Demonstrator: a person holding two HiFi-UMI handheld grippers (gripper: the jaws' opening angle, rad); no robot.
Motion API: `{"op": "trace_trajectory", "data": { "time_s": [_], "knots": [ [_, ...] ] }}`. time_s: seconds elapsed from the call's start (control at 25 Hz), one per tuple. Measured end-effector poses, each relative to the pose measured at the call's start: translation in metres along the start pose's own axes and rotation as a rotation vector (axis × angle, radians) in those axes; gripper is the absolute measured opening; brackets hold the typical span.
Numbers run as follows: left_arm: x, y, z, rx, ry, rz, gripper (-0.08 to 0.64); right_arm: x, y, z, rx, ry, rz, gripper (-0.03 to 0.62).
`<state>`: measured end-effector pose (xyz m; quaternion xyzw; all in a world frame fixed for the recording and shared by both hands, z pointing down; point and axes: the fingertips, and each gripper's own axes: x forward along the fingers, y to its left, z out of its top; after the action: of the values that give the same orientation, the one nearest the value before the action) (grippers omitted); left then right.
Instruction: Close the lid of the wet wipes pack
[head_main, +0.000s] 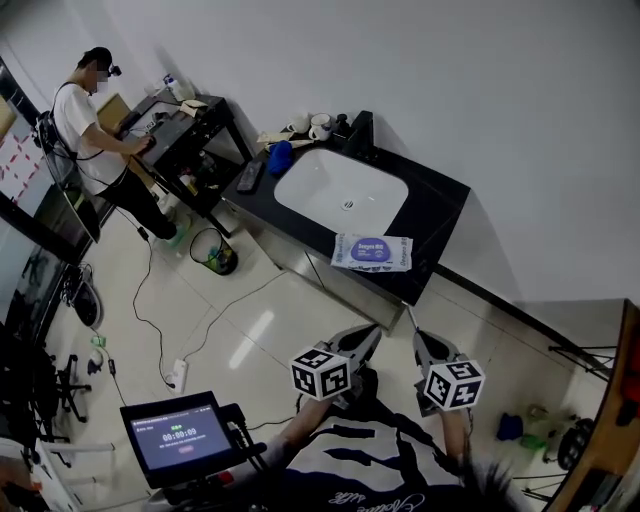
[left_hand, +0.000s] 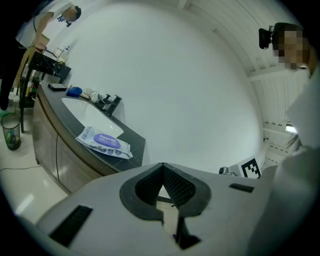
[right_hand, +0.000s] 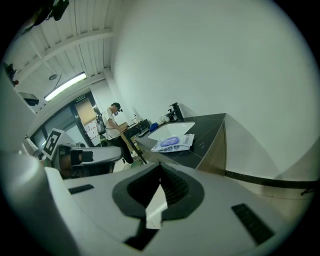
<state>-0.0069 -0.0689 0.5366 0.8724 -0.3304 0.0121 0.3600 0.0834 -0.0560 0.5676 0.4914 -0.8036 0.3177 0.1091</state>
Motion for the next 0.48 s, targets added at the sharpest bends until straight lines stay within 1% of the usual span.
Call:
{"op": "trace_trajectory", "data": {
  "time_s": [0.2, 0.36, 0.48],
  "knots": [
    [-0.036, -0.062, -0.06, 0.01, -0.026, 0.019, 0.0, -0.073, 0.012, -0.044, -0.021, -0.019, 0.033, -0.002],
    [-0.058, -0.083, -0.093, 0.011, -0.016, 0.047, 0.0, -0.097, 0.021, -0.066, -0.017, -0.017, 0.062, -0.002],
    [-0.075, -0.093, -0.103, 0.018, -0.027, 0.067, 0.0, -0.107, 0.032, -0.077, -0.016, -0.018, 0.09, -0.002]
  ]
}}
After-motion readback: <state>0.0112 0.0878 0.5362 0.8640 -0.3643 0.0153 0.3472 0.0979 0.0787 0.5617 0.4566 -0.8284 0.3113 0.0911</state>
